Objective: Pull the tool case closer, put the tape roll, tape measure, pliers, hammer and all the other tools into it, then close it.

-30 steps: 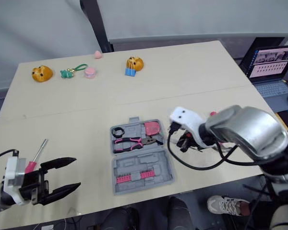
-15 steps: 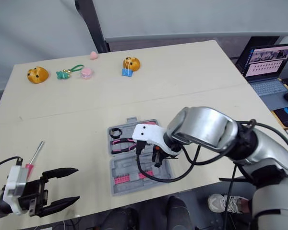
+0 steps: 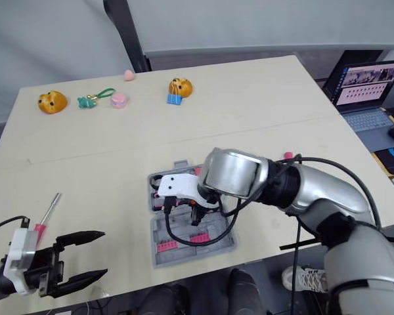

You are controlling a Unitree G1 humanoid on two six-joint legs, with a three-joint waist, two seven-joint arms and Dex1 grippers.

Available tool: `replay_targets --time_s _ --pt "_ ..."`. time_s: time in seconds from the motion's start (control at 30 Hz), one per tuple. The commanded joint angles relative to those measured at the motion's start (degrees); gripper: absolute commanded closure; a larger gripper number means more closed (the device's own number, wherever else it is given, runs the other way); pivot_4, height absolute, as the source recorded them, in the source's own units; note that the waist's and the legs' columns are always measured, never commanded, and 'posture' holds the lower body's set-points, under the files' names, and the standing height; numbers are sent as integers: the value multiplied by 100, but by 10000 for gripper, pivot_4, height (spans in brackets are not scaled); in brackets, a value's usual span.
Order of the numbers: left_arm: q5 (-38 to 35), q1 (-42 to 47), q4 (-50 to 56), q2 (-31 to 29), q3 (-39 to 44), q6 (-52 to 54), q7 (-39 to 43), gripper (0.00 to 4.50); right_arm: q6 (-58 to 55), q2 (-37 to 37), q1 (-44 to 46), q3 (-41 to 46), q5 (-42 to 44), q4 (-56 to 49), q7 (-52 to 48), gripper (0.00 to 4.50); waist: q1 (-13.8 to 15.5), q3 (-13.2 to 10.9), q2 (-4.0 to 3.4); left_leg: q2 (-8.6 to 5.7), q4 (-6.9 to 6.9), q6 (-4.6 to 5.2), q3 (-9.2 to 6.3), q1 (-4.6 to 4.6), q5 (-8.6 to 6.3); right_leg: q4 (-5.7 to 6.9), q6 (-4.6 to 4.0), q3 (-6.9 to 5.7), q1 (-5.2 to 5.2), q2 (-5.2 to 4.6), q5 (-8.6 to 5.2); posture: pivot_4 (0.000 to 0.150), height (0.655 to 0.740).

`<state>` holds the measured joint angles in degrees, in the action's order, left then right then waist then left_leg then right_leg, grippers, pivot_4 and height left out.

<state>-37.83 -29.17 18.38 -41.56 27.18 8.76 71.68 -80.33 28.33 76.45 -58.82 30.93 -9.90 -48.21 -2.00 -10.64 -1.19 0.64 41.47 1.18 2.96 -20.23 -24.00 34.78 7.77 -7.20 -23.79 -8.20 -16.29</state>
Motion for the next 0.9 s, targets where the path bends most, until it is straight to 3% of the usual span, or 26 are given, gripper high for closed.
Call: replay_targets --time_s 0.03,0.9 --pt "-1 -100 -63 30 176 -61 8 0 338 -197 201 -135 -270 188 -291 44155 -4 0 0 0 0 0 0 0 0 1 0 -1 0 0 0 1500 7155" --pt "-40 -309 327 156 218 -8 -373 0 1014 -1147 -125 -437 -1388 1098 -813 44155 -62 2 3 2 0 -3 -1 0 -1 7 -5 -29 -1 -3 -2 1500 7155"
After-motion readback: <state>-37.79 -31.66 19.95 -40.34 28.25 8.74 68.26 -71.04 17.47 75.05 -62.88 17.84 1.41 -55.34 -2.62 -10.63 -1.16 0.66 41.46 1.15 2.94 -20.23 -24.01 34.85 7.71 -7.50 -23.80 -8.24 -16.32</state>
